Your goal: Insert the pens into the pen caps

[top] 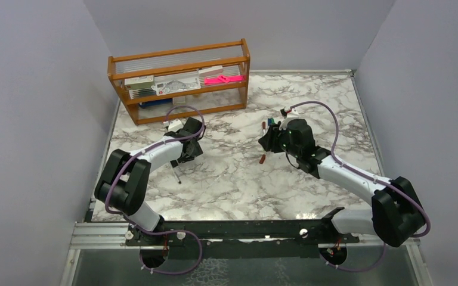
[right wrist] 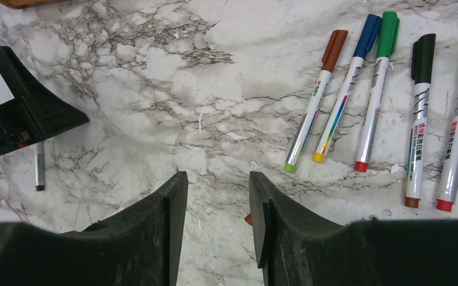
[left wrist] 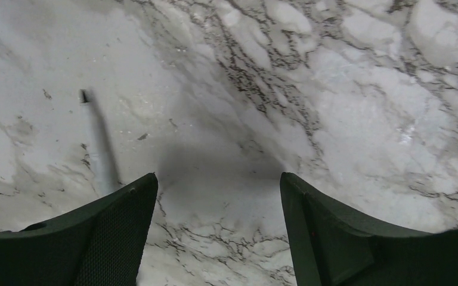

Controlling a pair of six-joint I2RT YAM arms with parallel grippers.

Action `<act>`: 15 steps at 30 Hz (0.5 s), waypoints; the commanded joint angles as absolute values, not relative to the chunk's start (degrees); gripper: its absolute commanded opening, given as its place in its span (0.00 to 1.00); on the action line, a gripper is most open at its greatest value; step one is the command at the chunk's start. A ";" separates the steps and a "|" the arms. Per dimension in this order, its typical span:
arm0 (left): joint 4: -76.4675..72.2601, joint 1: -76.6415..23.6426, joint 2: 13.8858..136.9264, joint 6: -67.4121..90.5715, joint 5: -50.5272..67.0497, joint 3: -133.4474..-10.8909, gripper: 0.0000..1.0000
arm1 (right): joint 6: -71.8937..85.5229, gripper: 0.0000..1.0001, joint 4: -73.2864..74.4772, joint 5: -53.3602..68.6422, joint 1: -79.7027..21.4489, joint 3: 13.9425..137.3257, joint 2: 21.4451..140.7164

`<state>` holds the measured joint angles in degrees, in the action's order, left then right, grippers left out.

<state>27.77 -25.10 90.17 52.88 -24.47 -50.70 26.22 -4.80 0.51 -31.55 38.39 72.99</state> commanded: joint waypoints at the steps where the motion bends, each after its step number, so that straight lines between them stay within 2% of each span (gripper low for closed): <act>1: 29.09 -23.29 88.82 54.96 -23.84 -48.51 0.76 | 25.64 0.43 -6.23 0.72 -31.92 38.59 73.28; 8: 27.66 -23.24 87.60 54.07 -21.44 -46.58 0.74 | 25.70 0.43 -6.83 1.45 -31.90 38.67 74.82; 15: 27.05 -23.17 82.68 50.98 -23.22 -49.67 0.73 | 25.06 0.42 -8.37 3.84 -31.90 39.52 77.29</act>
<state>27.55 -23.35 87.48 52.93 -22.68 -47.53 26.20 -5.54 1.41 -31.55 38.39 75.68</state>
